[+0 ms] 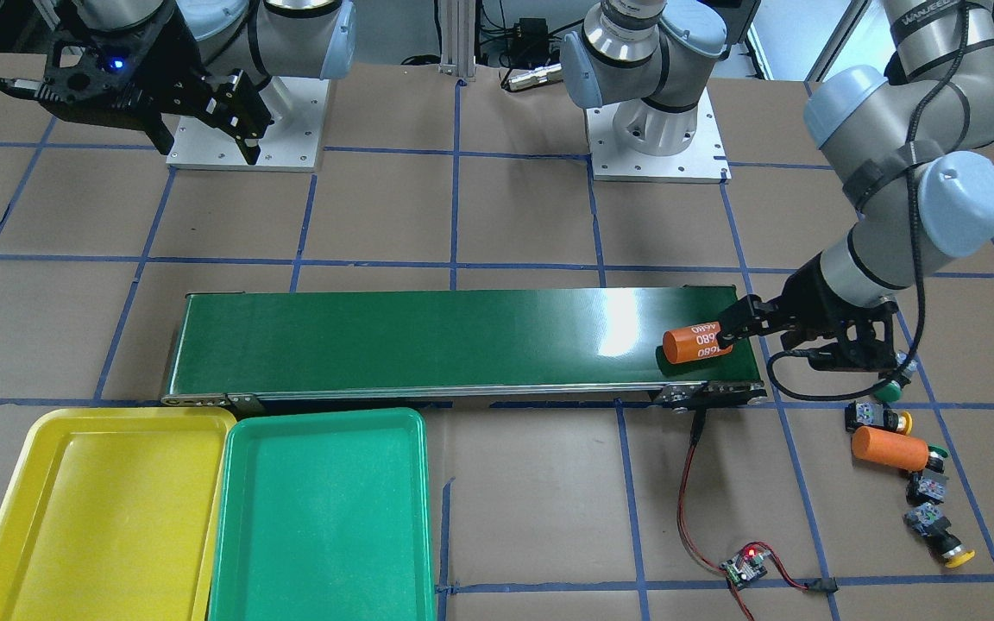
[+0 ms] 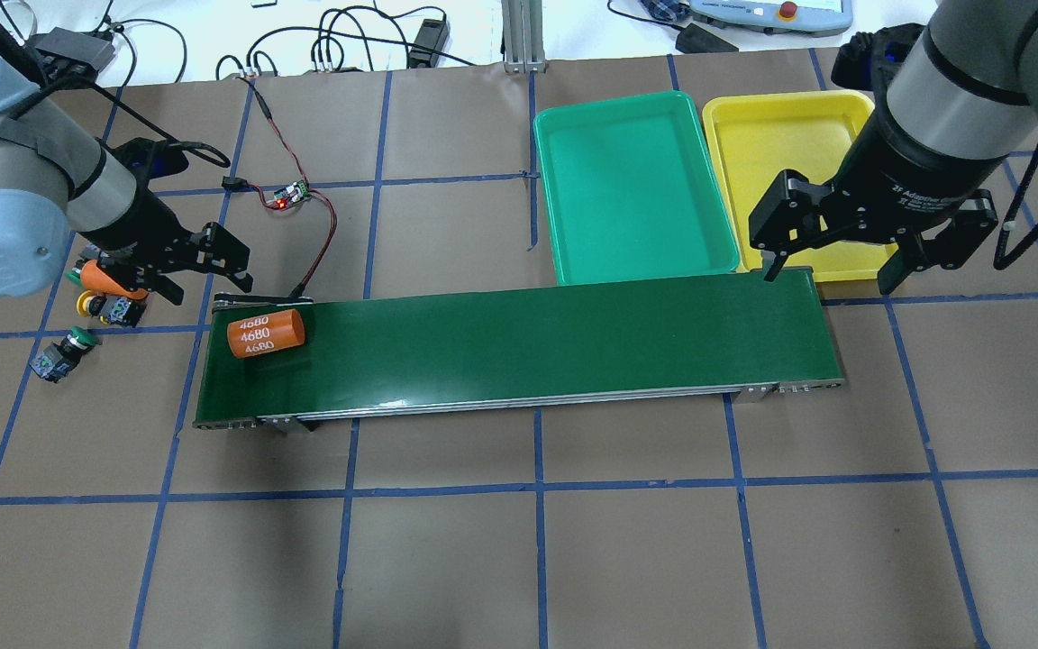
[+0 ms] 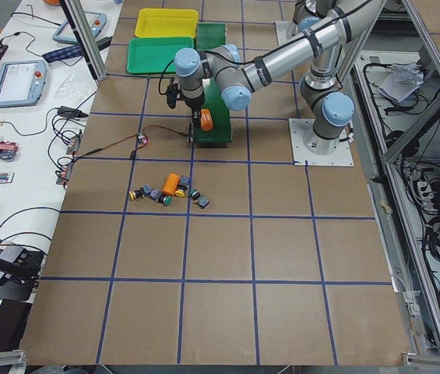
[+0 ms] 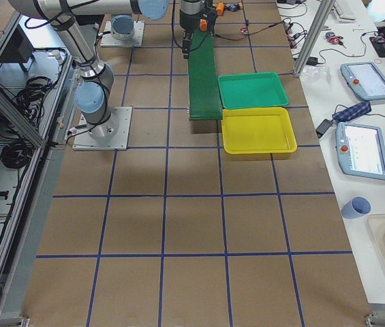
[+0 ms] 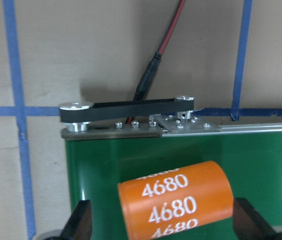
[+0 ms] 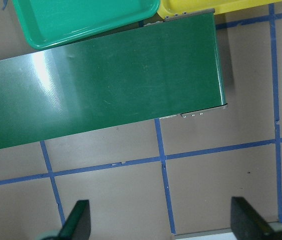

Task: Sort buttons by color to trays
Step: 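Return the left gripper to the parts and grasp another orange cylinder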

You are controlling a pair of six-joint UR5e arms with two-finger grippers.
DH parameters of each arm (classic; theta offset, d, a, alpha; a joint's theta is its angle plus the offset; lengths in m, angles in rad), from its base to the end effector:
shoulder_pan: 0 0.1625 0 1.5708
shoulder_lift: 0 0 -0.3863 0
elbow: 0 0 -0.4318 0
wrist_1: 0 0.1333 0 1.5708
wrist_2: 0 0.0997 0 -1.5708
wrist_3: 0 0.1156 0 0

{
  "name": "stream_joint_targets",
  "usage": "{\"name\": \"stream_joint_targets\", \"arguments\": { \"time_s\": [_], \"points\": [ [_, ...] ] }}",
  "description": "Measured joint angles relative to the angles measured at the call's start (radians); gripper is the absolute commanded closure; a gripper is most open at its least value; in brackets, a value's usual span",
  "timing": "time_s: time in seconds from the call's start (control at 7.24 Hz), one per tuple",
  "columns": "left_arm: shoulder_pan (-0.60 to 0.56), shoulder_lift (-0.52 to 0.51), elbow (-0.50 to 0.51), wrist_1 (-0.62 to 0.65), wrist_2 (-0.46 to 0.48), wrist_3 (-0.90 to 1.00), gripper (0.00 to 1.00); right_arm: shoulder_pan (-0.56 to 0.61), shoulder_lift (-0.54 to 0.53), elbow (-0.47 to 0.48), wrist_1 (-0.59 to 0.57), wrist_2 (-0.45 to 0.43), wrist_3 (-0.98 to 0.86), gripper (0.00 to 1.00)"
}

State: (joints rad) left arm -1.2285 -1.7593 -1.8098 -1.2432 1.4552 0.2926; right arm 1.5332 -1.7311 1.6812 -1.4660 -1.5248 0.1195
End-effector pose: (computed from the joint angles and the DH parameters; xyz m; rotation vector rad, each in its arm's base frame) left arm 0.0475 -0.5702 0.2387 0.0832 -2.9983 -0.0883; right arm 0.1211 -0.4677 0.4446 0.2449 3.0870 0.0879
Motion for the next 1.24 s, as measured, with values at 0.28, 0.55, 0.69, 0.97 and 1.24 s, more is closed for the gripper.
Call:
{"name": "stream_joint_targets", "arguments": {
  "time_s": [0.28, 0.55, 0.69, 0.97, 1.24],
  "points": [
    [0.074, -0.045, 0.054, 0.003, 0.053, 0.168, 0.00, 0.000, 0.000, 0.000, -0.001, 0.002, 0.000, 0.00],
    [0.117, -0.119, 0.100, 0.037, 0.077, 0.304, 0.00, 0.000, -0.001, 0.000, -0.002, 0.000, 0.000, 0.00],
    [0.129, -0.166, 0.126, 0.058, 0.097, 0.380, 0.00, 0.000, -0.001, 0.000, -0.002, 0.000, 0.000, 0.00],
    [0.191, -0.257, 0.160, 0.151, 0.125, 0.546, 0.00, 0.000, -0.001, 0.000, 0.001, 0.000, 0.000, 0.00],
    [0.224, -0.324, 0.167, 0.222, 0.175, 0.667, 0.00, 0.001, -0.001, 0.001, 0.007, -0.003, 0.000, 0.00]
  ]
}}
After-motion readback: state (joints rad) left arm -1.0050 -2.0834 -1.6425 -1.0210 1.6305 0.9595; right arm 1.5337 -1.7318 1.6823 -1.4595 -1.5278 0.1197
